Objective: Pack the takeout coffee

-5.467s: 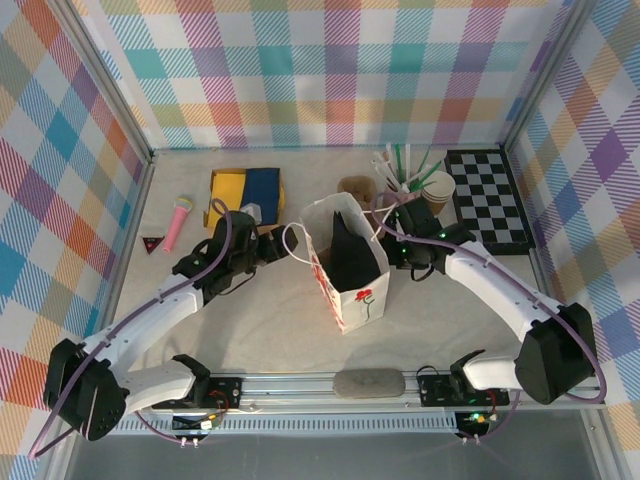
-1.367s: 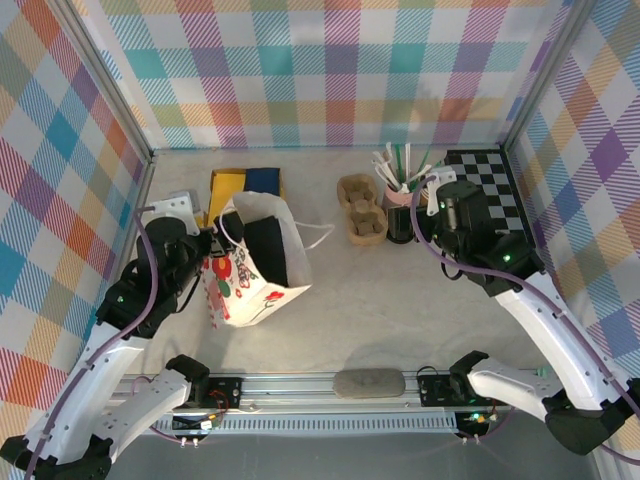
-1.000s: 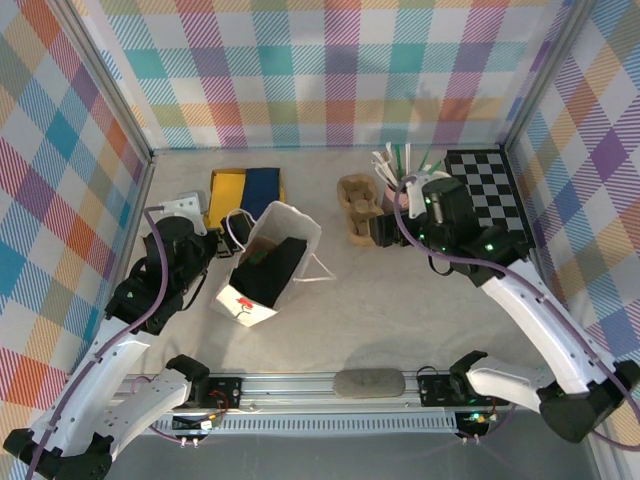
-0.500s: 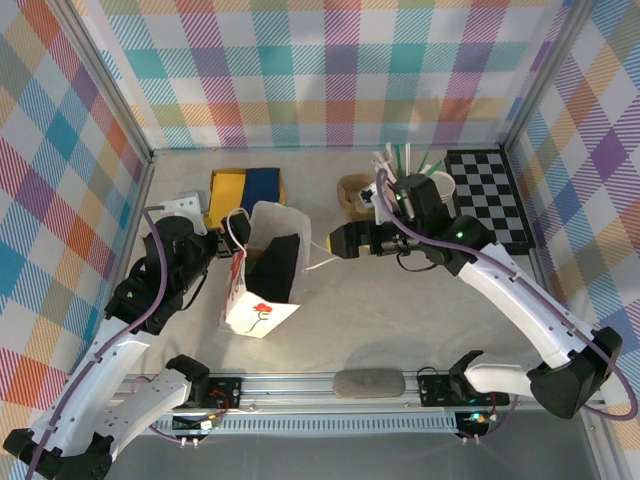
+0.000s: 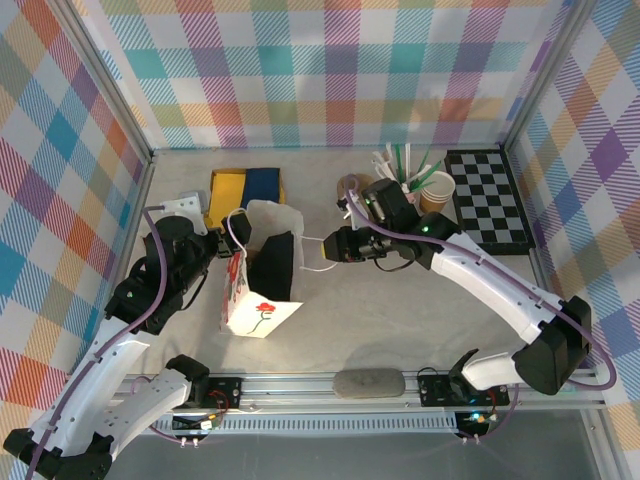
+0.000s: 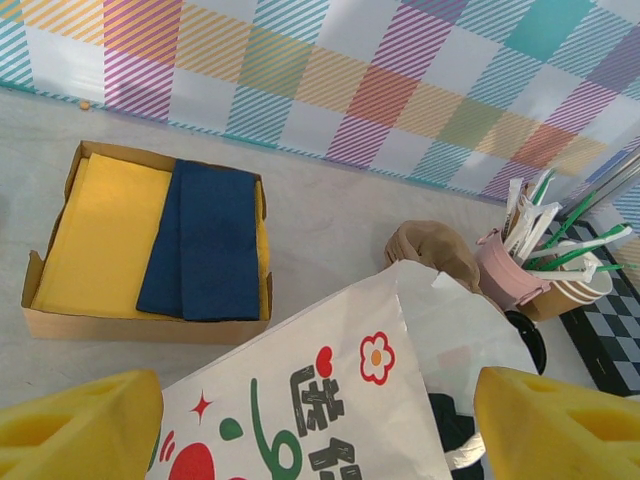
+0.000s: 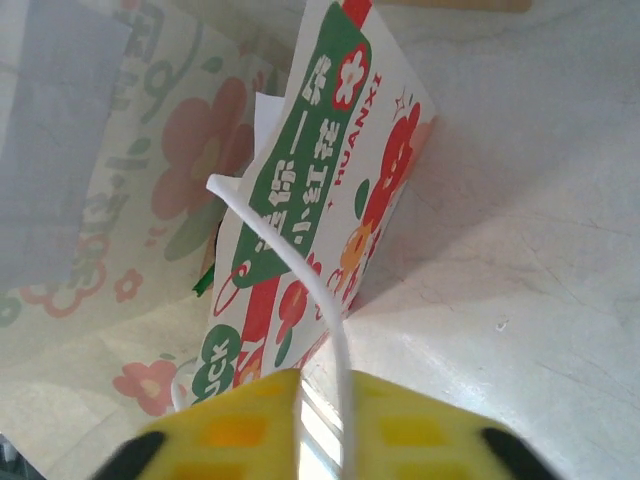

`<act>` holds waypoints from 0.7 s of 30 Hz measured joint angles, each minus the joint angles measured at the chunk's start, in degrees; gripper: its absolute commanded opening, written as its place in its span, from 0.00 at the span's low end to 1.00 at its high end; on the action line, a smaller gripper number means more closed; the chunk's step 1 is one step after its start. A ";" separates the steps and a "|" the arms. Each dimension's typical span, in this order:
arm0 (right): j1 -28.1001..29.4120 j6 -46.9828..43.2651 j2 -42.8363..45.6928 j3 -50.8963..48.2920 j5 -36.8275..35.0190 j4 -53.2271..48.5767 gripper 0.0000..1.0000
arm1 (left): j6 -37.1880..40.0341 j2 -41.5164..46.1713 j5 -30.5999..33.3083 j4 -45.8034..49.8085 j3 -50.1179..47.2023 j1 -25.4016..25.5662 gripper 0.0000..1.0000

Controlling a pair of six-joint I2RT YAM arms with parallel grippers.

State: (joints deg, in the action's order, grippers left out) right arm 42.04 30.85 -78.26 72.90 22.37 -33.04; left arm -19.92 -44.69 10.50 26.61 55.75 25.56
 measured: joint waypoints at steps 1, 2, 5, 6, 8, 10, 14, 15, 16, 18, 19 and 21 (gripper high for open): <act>0.00 -0.20 0.00 0.09 -0.31 0.00 0.00 | 0.00 0.00 -0.09 0.00 0.00 0.00 0.81; 0.00 -0.02 0.00 0.20 -0.66 -0.11 0.00 | 0.00 -0.02 -0.17 0.00 0.00 0.00 0.81; 0.00 -0.33 0.48 1.60 -2.51 -1.18 0.00 | 0.02 -0.68 -0.92 0.02 0.22 0.00 0.82; 0.00 -0.46 0.92 2.27 -3.41 -1.62 0.00 | 0.02 -1.33 -1.27 0.04 0.55 0.00 0.82; 0.00 -1.31 2.21 3.85 -5.49 -2.43 0.00 | 0.09 -3.08 -2.03 0.07 1.60 0.00 0.81; 0.00 -2.16 3.63 5.90 -7.69 -3.41 0.00 | 0.28 -5.07 -2.62 0.09 2.62 0.00 0.81; -0.13 -4.15 5.51 9.46 -11.23 -4.55 0.00 | 1.16 -8.76 -3.61 0.52 4.48 0.00 0.81; -0.42 -4.72 5.64 10.14 -11.80 -4.59 0.00 | 1.55 -9.84 -3.91 0.63 4.96 0.00 0.81; -0.74 -5.14 5.64 10.60 -12.22 -4.52 0.00 | 1.86 -10.93 -4.13 0.81 5.44 0.00 0.81; -1.77 -5.81 5.31 10.93 -12.52 -4.66 0.00 | 2.75 -13.27 -4.28 1.51 6.58 0.00 0.80; -2.47 -6.10 4.87 11.02 -12.55 -4.79 0.00 | 3.17 -14.75 -4.28 2.01 7.28 0.00 0.80; -3.63 -6.49 3.63 11.02 -12.52 -5.01 0.00 | 3.78 -17.09 -4.22 2.36 8.04 0.00 0.80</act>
State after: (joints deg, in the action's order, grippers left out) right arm 38.41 24.36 -74.63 83.92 9.85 -38.04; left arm -16.14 -61.78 6.28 28.97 63.79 25.56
